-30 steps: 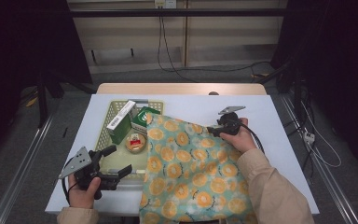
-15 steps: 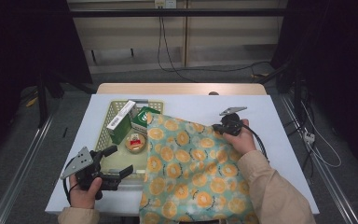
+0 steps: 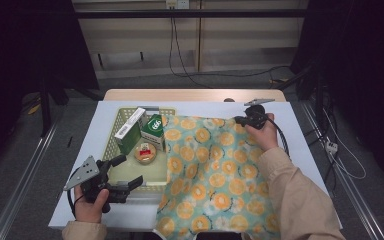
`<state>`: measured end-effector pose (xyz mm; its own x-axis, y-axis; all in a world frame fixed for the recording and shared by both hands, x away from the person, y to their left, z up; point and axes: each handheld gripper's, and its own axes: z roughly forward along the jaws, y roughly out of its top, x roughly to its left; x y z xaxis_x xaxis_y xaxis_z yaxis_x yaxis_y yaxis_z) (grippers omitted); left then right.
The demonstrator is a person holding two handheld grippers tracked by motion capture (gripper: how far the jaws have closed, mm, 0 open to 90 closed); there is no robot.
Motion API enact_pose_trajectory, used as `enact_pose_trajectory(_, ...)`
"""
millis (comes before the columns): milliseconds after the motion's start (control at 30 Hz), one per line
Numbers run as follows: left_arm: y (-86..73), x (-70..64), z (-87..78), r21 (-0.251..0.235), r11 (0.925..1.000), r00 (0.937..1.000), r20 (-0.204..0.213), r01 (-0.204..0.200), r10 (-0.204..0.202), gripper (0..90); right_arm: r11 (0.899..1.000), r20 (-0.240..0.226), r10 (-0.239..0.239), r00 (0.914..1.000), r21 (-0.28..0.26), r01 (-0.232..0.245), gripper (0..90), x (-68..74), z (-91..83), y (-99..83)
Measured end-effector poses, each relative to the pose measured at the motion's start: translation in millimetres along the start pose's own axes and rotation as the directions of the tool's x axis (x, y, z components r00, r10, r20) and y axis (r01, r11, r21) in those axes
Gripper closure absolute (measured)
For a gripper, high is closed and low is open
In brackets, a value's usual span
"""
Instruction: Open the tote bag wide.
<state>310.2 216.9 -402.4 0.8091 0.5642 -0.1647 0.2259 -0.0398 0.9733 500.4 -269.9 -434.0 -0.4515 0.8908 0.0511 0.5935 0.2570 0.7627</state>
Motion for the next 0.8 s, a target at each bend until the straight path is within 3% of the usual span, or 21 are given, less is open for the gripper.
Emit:
enact_pose_trajectory(233,2.1,-1.3,1.2,-0.004,1.0,1.0,0.009,0.001,-0.001,3.8,0.998,0.071,0.055,0.9959,-0.014,-0.054,90.0,-28.1,10.0,12.2)
enact_pose_trajectory(300,2.5,-0.9,1.4,-0.006,1.0,0.9999,0.01,0.0,0.0,3.8,0.996,0.126,0.09,0.9879,-0.02,-0.088,90.0,-47.0,11.4,14.9)
enact_pose_trajectory(367,2.4,-0.7,1.5,-0.009,0.9999,0.9999,0.01,0.007,-0.007,3.8,0.994,0.138,0.112,0.984,-0.026,-0.109,90.0,-53.2,11.2,14.9)
enact_pose_trajectory(400,2.4,-0.1,1.5,-0.007,1.0,0.9999,0.01,0.004,-0.004,3.8,0.989,0.169,0.147,0.9746,-0.046,-0.141,90.0,-66.0,9.9,13.4)
enact_pose_trajectory(533,1.3,0.3,2.6,0.0,1.0,0.9999,0.008,0.007,-0.007,3.8,0.988,0.211,0.152,0.9657,-0.043,-0.146,90.0,-76.4,9.2,10.4)
enact_pose_trajectory(567,0.9,0.1,3.2,0.0,0.9999,0.9999,0.01,0.01,-0.01,3.8,0.987,0.2,0.16,0.9666,-0.057,-0.152,82.9,-78.0,8.7,8.6)
enact_pose_trajectory(600,0.8,-0.3,3.5,0.001,0.9999,0.9999,0.009,0.012,-0.012,3.8,0.987,0.2,0.16,0.9666,-0.057,-0.152,82.9,-78.0,8.7,8.6)
enact_pose_trajectory(633,1.2,-0.5,3.6,0.002,1.0,0.9999,0.009,0.006,-0.006,3.8,0.986,0.188,0.164,0.9682,-0.057,-0.156,69.8,-76.8,8.6,8.4)
enact_pose_trajectory(667,1.4,-0.8,3.5,0.004,1.0,0.9999,0.012,0.002,-0.002,3.8,0.993,0.199,0.118,0.9729,-0.047,-0.111,61.9,-70.9,6.9,8.4)
enact_pose_trajectory(800,2.2,-2.1,3.1,-0.002,1.0,0.9999,0.015,0.005,-0.005,3.8,0.996,0.151,0.081,0.9852,-0.052,-0.074,48.4,-58.1,1.0,6.4)
